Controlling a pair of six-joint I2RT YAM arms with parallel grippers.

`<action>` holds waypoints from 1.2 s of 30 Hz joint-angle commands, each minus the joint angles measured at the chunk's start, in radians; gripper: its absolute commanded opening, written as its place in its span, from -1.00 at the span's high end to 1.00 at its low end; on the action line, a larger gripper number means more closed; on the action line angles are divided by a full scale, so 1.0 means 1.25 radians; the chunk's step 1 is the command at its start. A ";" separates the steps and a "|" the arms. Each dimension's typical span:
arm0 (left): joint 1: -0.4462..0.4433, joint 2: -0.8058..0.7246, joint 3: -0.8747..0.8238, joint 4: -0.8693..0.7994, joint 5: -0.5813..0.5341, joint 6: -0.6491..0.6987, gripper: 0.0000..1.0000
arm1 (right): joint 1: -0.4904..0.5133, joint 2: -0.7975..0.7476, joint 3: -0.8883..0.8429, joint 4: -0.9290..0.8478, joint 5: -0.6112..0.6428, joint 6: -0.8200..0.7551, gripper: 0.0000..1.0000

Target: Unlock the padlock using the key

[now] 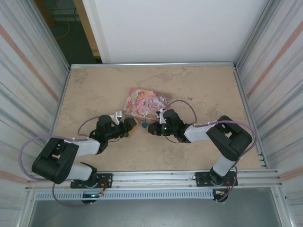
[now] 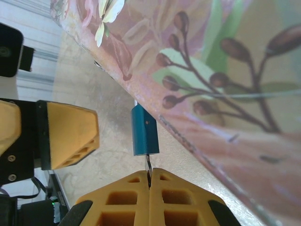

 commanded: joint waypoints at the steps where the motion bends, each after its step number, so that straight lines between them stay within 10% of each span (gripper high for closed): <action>1: 0.005 0.032 -0.005 0.075 0.024 -0.029 -0.10 | -0.005 -0.016 0.023 0.003 -0.021 0.028 1.00; 36: -0.060 0.305 0.080 0.322 0.032 -0.134 0.14 | -0.003 -0.027 0.038 -0.011 -0.037 0.060 1.00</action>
